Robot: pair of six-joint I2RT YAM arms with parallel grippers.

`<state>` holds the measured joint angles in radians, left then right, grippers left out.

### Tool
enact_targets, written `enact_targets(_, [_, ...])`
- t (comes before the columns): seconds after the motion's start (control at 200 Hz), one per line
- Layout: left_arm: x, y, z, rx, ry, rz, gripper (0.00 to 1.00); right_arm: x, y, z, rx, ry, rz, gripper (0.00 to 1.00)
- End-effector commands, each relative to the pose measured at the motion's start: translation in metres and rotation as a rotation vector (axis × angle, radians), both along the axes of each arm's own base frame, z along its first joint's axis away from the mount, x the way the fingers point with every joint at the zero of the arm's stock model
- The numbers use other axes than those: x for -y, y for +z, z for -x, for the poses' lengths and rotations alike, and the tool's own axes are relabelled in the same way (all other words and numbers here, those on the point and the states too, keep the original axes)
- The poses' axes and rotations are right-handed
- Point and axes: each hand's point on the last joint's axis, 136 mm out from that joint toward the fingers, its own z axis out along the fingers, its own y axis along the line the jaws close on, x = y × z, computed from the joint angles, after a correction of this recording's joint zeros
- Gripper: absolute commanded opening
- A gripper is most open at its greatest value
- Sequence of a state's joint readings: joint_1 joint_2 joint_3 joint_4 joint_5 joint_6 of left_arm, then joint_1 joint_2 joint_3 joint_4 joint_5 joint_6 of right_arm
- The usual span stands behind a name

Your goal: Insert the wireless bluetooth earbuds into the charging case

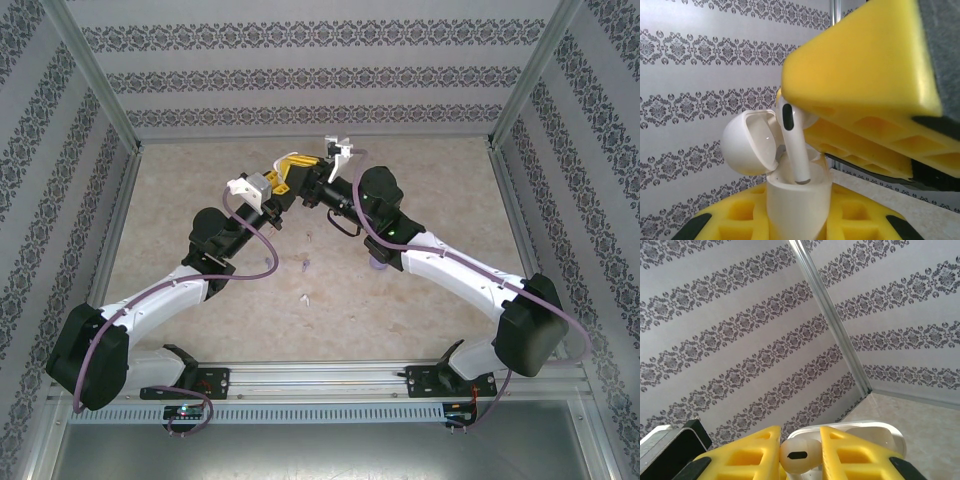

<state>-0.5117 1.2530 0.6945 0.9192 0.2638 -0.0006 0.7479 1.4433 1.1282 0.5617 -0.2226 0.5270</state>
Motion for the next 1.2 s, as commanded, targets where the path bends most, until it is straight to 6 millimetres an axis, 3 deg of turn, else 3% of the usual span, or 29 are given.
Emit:
enact_targets(0.0, [0.007,0.049,0.022,0.126,-0.062,0.052,0.0,-0.009,-0.03,-0.004,-0.026,-0.014,0.087,0.23])
enact_targets(0.265, [0.007,0.052,0.025,0.134,-0.062,0.05,0.0,-0.015,-0.042,-0.002,-0.002,-0.034,0.173,0.23])
enact_targets(0.58, [0.004,0.061,0.03,0.152,-0.055,0.054,0.0,-0.003,-0.054,-0.007,-0.038,-0.098,0.197,0.23])
enact_targets(1.199, [0.008,0.062,0.034,0.148,-0.071,0.055,0.0,0.014,-0.045,-0.018,-0.102,-0.153,0.14,0.54])
